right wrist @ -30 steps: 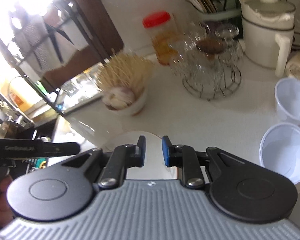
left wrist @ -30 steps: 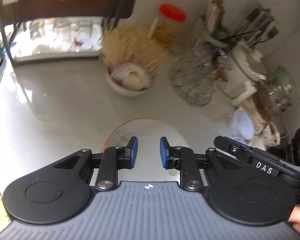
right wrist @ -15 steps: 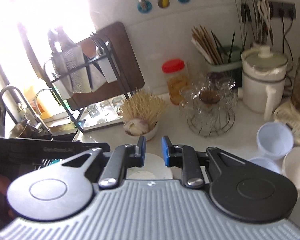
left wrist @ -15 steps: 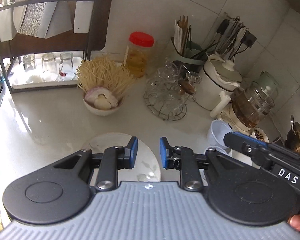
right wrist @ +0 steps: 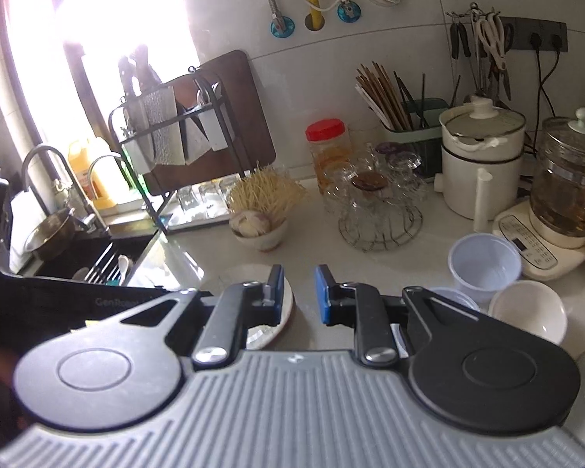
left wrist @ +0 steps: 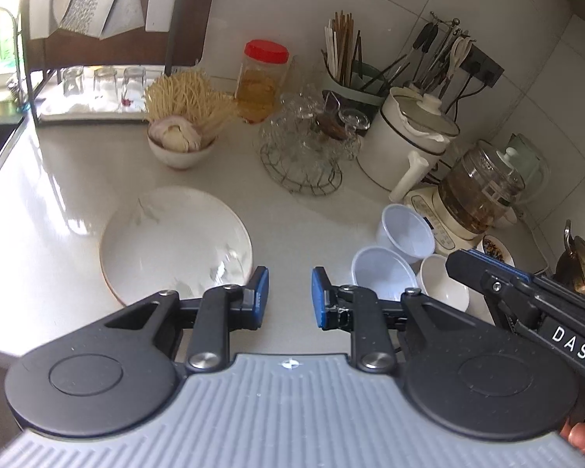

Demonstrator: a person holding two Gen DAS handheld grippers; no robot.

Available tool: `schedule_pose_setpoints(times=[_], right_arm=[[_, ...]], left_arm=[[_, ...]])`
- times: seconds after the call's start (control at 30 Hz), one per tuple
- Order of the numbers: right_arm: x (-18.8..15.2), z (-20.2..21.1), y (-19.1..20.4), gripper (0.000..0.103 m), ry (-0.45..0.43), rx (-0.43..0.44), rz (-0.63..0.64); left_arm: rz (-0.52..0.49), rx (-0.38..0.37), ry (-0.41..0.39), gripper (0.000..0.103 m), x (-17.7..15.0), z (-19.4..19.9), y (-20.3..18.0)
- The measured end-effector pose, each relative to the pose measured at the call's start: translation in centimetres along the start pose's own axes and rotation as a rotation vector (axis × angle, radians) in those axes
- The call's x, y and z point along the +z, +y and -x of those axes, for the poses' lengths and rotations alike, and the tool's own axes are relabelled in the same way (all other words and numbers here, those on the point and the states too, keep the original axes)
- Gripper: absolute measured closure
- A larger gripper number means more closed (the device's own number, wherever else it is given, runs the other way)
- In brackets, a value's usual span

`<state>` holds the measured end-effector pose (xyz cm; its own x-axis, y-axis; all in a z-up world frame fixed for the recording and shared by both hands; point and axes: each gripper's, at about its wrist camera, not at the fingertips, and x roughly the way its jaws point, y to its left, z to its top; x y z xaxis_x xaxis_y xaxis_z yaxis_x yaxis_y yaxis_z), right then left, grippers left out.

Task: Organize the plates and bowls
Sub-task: 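Raise both grippers and move toward the white plastic bowls by the kettle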

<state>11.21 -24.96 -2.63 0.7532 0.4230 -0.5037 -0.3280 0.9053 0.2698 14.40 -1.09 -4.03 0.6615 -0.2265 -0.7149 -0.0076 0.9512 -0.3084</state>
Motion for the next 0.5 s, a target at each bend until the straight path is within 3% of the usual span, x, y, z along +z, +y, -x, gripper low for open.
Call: schedule_pose_setpoints(times=[0.23, 0.5], right_arm=[[-2.3, 1.1, -2.5, 0.081, 0.045, -0.03, -0.03], [-3.9, 1.1, -4.7, 0.081, 0.04, -0.09, -0.098]], left_arm=[[-0.018, 0.019, 0.043, 0.077, -2.5, -0.6, -2.3], [-0.06, -0.006, 0.083, 0.075, -2.9, -2.9, -3.7]])
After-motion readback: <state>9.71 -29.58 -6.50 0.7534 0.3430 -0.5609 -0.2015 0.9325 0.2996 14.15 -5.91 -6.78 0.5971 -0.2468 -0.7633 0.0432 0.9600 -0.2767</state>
